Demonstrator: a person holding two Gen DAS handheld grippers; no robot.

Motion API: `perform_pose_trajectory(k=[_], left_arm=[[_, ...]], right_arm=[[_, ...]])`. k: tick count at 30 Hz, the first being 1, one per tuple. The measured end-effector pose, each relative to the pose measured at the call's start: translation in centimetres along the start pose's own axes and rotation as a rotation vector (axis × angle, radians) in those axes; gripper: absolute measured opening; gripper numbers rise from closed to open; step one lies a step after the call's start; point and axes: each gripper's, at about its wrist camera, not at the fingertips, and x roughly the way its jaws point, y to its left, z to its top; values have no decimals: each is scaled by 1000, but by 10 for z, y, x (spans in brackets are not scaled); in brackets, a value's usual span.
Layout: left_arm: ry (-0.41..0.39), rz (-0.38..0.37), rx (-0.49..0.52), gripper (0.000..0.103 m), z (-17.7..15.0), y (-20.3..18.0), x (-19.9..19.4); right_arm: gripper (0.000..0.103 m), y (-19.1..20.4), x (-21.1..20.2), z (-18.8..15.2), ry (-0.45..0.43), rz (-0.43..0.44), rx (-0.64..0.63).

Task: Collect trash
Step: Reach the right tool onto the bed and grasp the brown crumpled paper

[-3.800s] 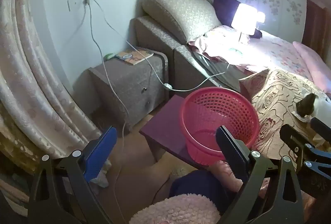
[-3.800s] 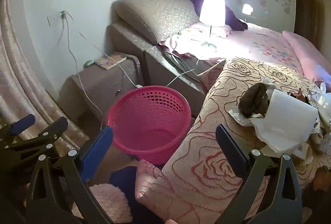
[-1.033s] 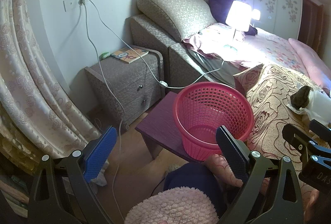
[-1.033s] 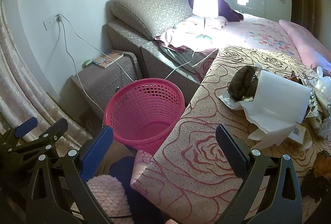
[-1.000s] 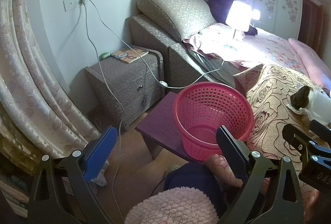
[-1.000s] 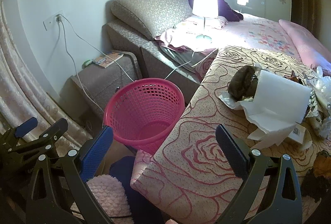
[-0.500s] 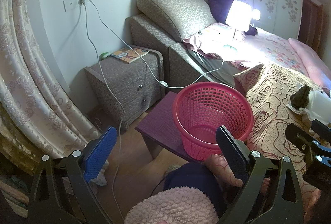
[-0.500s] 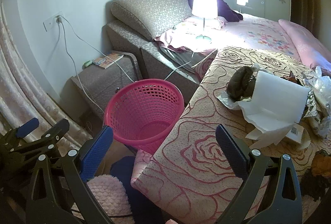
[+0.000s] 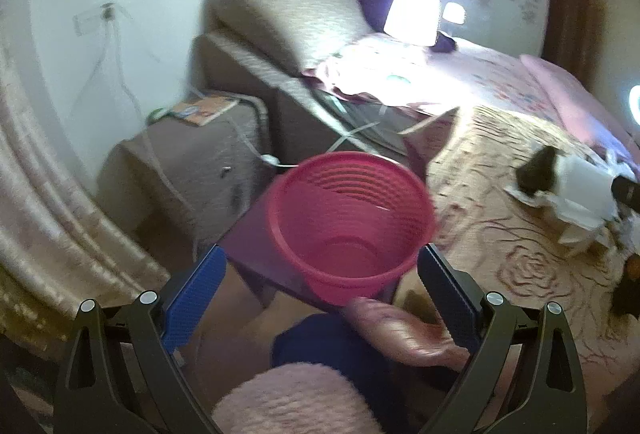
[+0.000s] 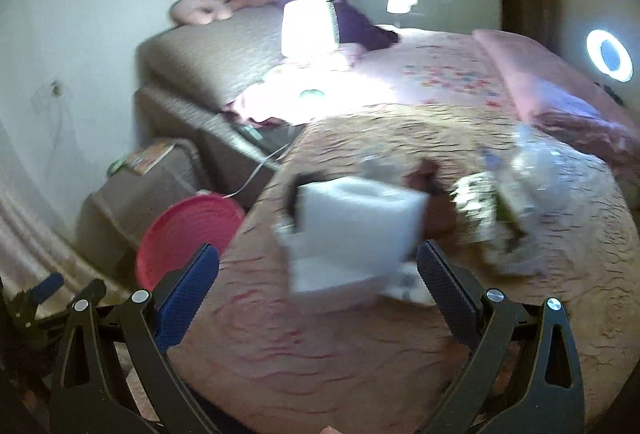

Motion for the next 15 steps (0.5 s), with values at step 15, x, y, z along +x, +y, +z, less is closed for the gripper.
perform_pose_trajectory(k=[15], left_arm=[[16, -109, 142, 93, -4, -61, 6]], right_arm=[[96, -92, -19, -43, 100, -109, -25]])
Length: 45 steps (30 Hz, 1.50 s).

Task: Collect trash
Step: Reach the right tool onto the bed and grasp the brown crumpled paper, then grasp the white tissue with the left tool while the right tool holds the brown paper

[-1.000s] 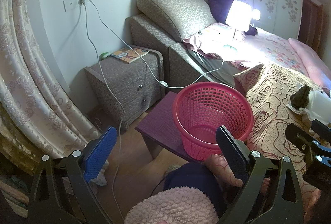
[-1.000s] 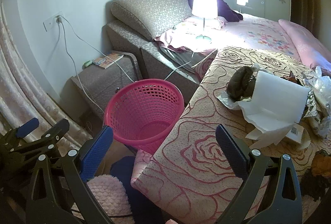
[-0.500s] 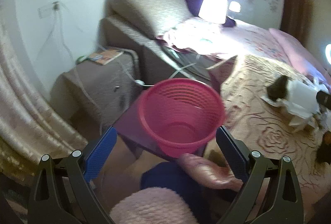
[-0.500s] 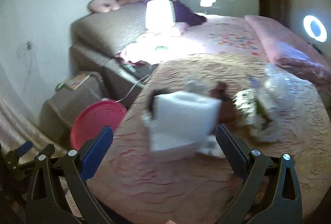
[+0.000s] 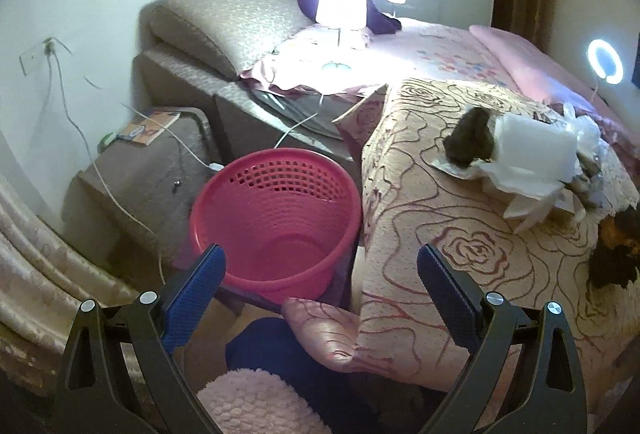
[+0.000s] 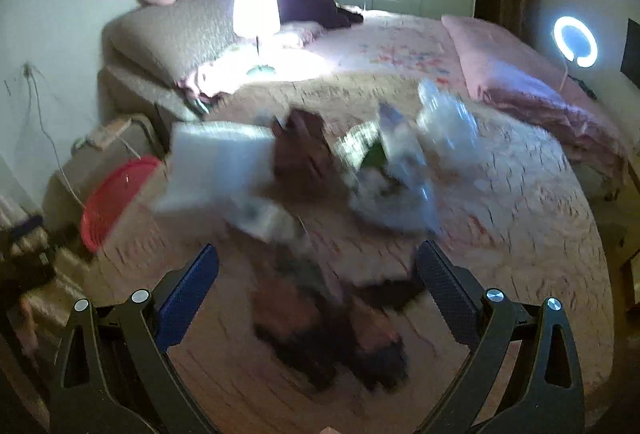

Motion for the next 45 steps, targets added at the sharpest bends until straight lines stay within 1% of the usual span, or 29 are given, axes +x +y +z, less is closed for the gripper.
perform_pose_trajectory(k=[2, 4, 7, 9, 10, 12, 13, 14, 15, 17, 18, 24, 30, 31, 32, 34, 35, 37, 38, 39, 41, 42, 43, 45], left_arm=[[1, -9, 9, 93, 0, -4, 0], [4, -20, 18, 93, 0, -8, 0], [4, -32, 42, 93, 0, -17, -1], [1, -42, 56, 93, 2, -23, -1], [3, -52, 59, 93, 4, -26, 0], [10, -79, 65, 93, 8, -32, 1], [10, -87, 72, 93, 10, -36, 2], [8, -97, 87, 93, 13, -43, 3], [7, -104, 97, 93, 14, -48, 4], [8, -127, 120, 93, 18, -59, 6], [9, -142, 135, 93, 21, -67, 8], [7, -225, 200, 93, 36, -106, 16], [54, -310, 219, 92, 42, -128, 35], [60, -321, 219, 90, 42, -130, 38], [62, -329, 218, 87, 42, -131, 40], [74, -347, 217, 69, 42, -132, 43], [82, -359, 216, 64, 41, -133, 46], [91, -372, 213, 45, 40, -131, 47], [92, -378, 213, 40, 39, -130, 47], [93, -388, 212, 30, 38, -129, 47], [95, -407, 204, 18, 37, -125, 45], [94, -422, 193, 11, 37, -122, 44], [90, -431, 185, 8, 36, -120, 42], [74, -444, 171, 5, 35, -112, 37]], right_arm=[[96, -9, 5, -10, 29, 12, 20], [96, -15, 12, -17, 60, 51, 53], [96, -13, 17, -20, 78, 83, 59], [83, -9, 19, -21, 78, 95, 43], [80, -7, 22, -21, 82, 100, 35], [66, -8, 26, -21, 87, 101, 35], [62, -8, 27, -21, 91, 108, 39], [56, -9, 28, -21, 93, 113, 41], [51, -10, 28, -21, 91, 114, 42], [47, -14, 26, -19, 85, 120, 51], [45, -15, 27, -18, 80, 121, 60], [44, -33, 23, -12, 58, 110, 103], [44, -40, 26, -12, 62, 121, 121], [44, -42, 27, -13, 64, 123, 123], [44, -44, 27, -14, 67, 126, 127], [44, -43, 27, -17, 69, 129, 130], [44, -43, 27, -17, 70, 130, 130], [44, -43, 28, -17, 72, 131, 128], [44, -43, 29, -16, 72, 131, 127], [44, -42, 29, -16, 73, 130, 126], [44, -41, 29, -17, 72, 128, 125], [44, -41, 28, -17, 71, 128, 124], [44, -40, 28, -16, 69, 129, 123], [44, -37, 27, -15, 67, 131, 119]])
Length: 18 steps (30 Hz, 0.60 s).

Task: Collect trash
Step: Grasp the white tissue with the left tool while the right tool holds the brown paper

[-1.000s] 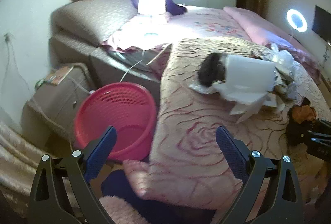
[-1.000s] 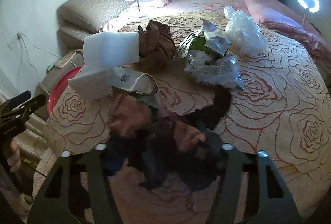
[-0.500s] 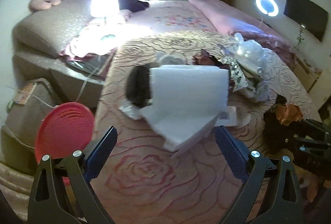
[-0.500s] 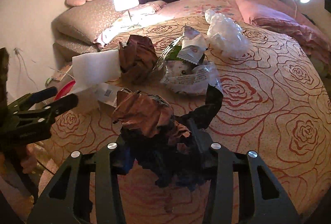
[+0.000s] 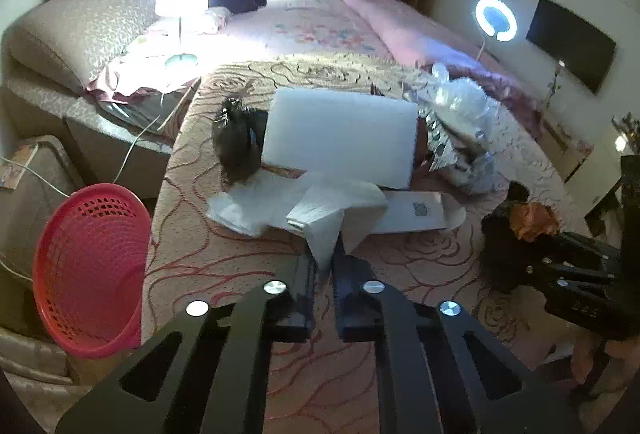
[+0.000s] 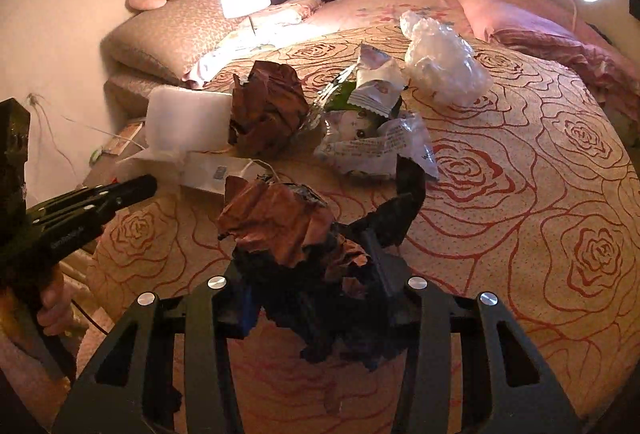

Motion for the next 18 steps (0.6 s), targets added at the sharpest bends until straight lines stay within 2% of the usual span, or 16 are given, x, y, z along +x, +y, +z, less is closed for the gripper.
perform_pose_trajectory(k=[11, 18], left_arm=[[-73, -50, 32, 4, -20, -2, -45], [-63, -43, 21, 4, -32, 7, -48]], right_arm=[[44, 19, -15, 3, -32, 27, -41], [44, 31, -23, 3, -44, 42, -61]])
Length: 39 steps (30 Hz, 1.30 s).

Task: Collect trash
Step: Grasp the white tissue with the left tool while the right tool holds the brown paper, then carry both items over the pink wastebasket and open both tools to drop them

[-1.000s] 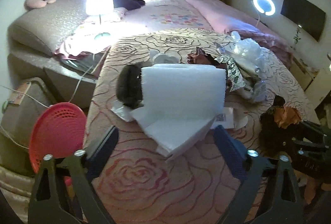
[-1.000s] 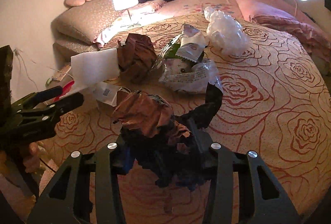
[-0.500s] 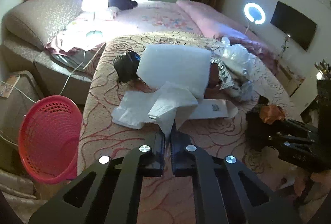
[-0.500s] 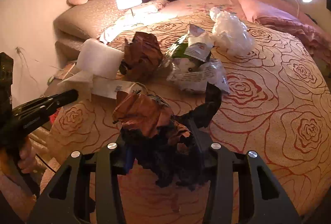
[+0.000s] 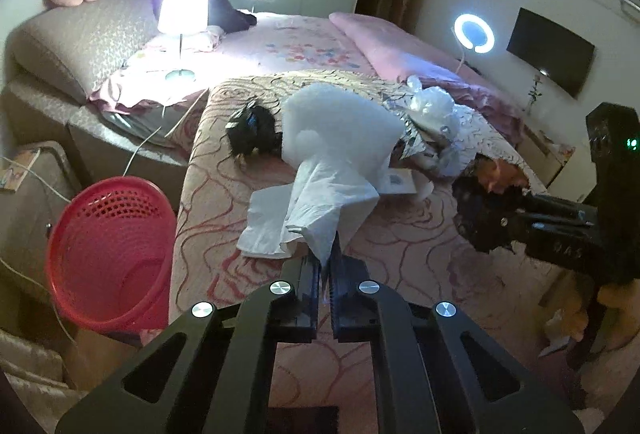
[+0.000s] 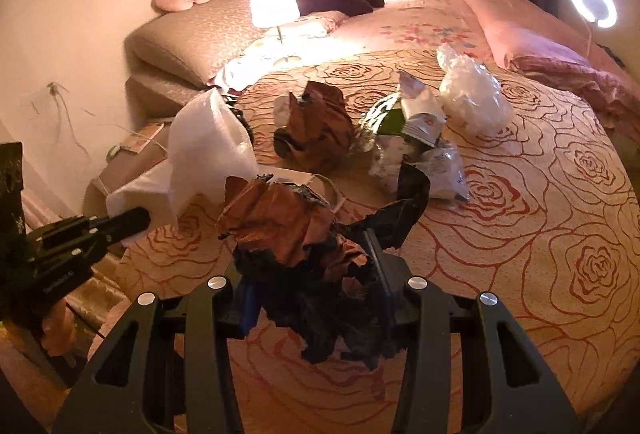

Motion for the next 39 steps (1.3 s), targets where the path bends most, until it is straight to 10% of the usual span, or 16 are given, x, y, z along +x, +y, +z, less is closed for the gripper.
perform_pose_trajectory(k=[23, 39], left_arm=[[-129, 197, -171, 4, -12, 73, -59], [-90, 353, -394, 4, -13, 190, -50]], right_arm=[[43, 102, 5, 32, -6, 226, -134], [43, 223, 105, 78, 111, 279, -274]])
